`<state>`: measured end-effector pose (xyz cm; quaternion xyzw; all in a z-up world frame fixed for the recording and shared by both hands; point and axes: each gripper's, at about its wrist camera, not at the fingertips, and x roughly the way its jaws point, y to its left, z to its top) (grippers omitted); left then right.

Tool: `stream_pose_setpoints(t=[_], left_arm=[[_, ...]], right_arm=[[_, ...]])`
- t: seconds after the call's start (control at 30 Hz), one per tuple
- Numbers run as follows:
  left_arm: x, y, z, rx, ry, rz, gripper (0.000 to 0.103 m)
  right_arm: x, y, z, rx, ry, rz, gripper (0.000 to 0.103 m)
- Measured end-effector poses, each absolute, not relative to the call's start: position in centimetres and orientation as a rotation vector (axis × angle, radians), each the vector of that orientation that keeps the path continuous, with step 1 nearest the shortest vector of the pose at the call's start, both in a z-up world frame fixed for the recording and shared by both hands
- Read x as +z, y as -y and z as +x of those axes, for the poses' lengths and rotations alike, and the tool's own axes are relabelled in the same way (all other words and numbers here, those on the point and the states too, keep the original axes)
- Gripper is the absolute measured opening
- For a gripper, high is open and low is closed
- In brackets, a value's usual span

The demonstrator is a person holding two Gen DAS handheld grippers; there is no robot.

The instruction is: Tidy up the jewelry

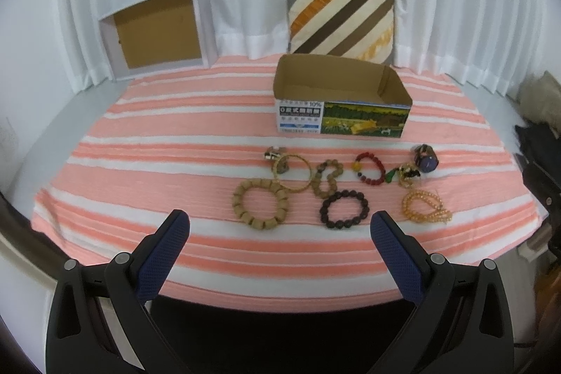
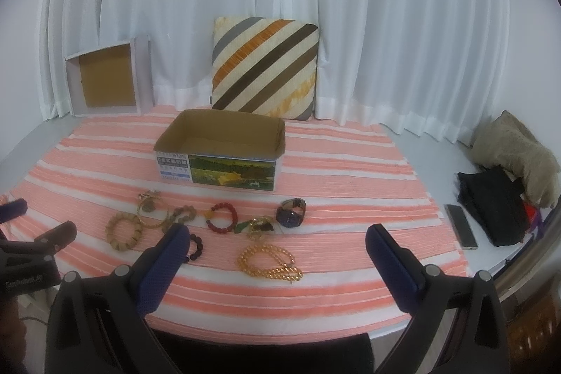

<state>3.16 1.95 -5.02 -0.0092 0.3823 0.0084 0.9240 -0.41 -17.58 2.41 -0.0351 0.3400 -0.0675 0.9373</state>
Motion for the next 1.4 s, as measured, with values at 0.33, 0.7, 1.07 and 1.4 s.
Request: stream_pose_setpoints(t=[0.33,0.7,1.07,1.4], left_arm=[[-14.4,-4.9,6.2,0.053,-0.866,-0.09,0.103],[-21.7,-5.0,8.4,0.081,-0.957,-0.037,0.103],[-22.1,-5.4,7.8,0.004,-0.891,-0.019,0.103],[-21.9,-4.5,12.1,-0.007,-0.968,-0.004,0.103]], right_arm=[[-7.6,20.7,0.9,-0.081,-0.654,-0.026,0.102],[-18.1,24.0,2.9,-0.117,-0.89,0.029,0.102],[-19.2,23.9,3.5,-0.044,-0.848,0.006,0.103],[-19.2,23.4,5.8,-0.023,-0.895,-0.016,0.103]])
